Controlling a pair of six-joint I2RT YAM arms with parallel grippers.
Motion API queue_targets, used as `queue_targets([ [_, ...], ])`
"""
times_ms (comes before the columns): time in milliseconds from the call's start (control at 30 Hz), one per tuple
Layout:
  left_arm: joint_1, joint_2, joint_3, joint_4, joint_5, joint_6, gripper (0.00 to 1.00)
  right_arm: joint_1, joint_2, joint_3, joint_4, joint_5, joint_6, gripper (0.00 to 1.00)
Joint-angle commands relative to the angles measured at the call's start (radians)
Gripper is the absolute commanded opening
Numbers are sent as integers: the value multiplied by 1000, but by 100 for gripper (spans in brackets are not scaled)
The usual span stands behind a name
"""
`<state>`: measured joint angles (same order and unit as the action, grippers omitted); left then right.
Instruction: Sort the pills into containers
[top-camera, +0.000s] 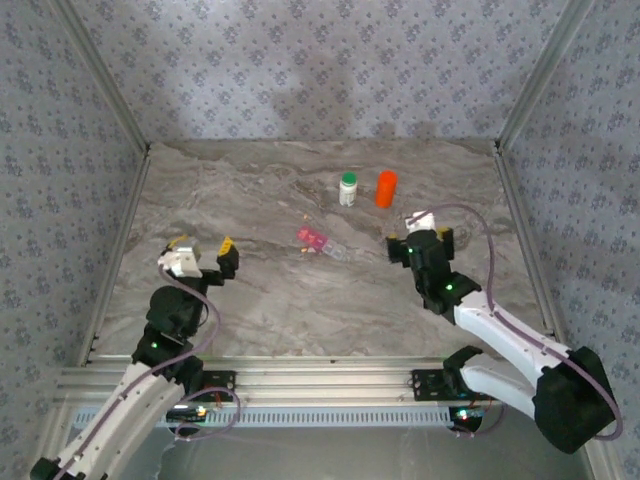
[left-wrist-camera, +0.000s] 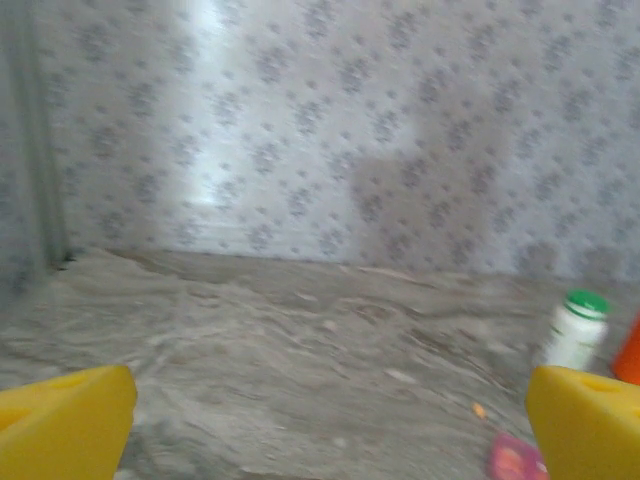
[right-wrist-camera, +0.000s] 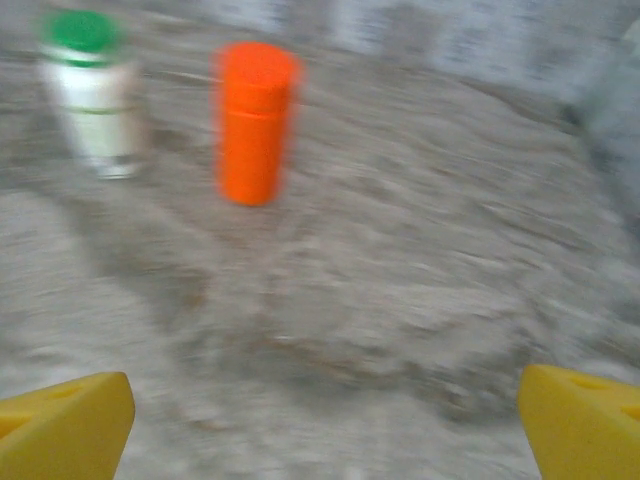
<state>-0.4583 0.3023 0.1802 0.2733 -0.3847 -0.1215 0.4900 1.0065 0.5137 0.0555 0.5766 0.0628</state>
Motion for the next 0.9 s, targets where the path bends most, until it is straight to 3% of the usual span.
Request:
queue_targets([
  [0, 31, -45, -49, -2, -154, 36, 99, -105, 39, -31, 153, 159, -3, 100],
  [100, 68, -50, -77, 18, -149, 13, 99, -242, 134, -58, 217, 67, -81, 100],
  [233, 129, 31, -122, 110, -133, -14, 100, -415, 275, -65, 249, -161, 60, 100],
  [433, 236, 138, -94, 105, -96, -74, 100, -462, 386, -129, 645, -201, 15, 100],
  [500, 245, 132, -95, 98, -98, -79, 100, -508, 453, -178, 827, -295, -9, 100],
  [533, 247, 124, -98, 96, -99, -78, 100, -510, 433, -190, 807, -382, -34, 100],
  [600, 249, 103, -108, 94, -103, -67, 100, -479, 490, -267, 1004, -500, -127, 100],
  [667, 258, 102, -135, 130, -108, -49, 100, -410, 549, -309, 1151, -464, -204, 100],
  [800, 381, 274, -155, 267, -94, -71, 100, -499, 521, -123, 760, -559, -103, 100],
  [867, 481, 450, -109, 307, 8, -112, 100, -566, 517, -149, 810, -652, -72, 100],
])
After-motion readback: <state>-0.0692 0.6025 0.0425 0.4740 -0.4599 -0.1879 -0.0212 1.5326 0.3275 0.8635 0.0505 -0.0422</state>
